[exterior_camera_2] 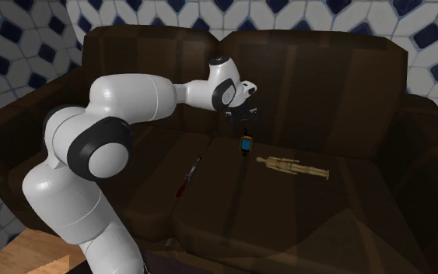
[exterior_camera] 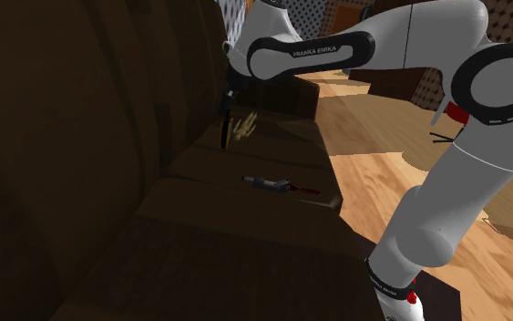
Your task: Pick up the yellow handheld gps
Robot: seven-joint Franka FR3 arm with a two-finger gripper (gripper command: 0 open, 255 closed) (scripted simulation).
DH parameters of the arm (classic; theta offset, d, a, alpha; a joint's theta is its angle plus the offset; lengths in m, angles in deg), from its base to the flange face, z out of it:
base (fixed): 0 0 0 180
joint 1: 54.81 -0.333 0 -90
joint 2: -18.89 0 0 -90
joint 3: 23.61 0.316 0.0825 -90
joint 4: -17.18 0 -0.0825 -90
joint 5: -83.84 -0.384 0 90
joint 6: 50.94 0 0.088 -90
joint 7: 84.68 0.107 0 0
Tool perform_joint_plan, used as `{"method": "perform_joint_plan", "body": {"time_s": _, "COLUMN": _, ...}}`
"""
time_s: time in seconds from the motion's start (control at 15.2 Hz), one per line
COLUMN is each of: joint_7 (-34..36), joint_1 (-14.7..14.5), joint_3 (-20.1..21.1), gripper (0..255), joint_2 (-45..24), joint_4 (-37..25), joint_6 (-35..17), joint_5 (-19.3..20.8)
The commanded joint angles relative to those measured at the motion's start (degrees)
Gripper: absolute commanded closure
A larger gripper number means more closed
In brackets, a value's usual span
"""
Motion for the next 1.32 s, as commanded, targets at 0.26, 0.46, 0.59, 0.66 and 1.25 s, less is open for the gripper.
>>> {"method": "perform_joint_plan", "body": {"time_s": 0.26, "joint_7": 0.7, "joint_1": 0.0, "joint_3": 0.1, "gripper": 0, "joint_2": -0.6, "joint_4": 2.8, "joint_6": -3.4, "joint_5": 0.6}}
{"method": "perform_joint_plan", "body": {"time_s": 0.46, "joint_7": 0.8, "joint_1": 0.0, "joint_3": 0.1, "gripper": 255, "joint_2": -0.4, "joint_4": 2.9, "joint_6": -3.4, "joint_5": 0.6}}
{"method": "perform_joint_plan", "body": {"time_s": 0.59, "joint_7": 0.8, "joint_1": 0.0, "joint_3": 0.1, "gripper": 255, "joint_2": -0.4, "joint_4": 3.0, "joint_6": -3.4, "joint_5": 0.6}}
{"method": "perform_joint_plan", "body": {"time_s": 0.66, "joint_7": 0.8, "joint_1": 0.0, "joint_3": 0.1, "gripper": 255, "joint_2": -0.4, "joint_4": 3.0, "joint_6": -3.4, "joint_5": 0.6}}
{"method": "perform_joint_plan", "body": {"time_s": 1.25, "joint_7": 0.0, "joint_1": -0.1, "joint_3": 0.1, "gripper": 255, "joint_2": -0.1, "joint_4": -0.5, "joint_6": 0.3, "joint_5": 0.0}}
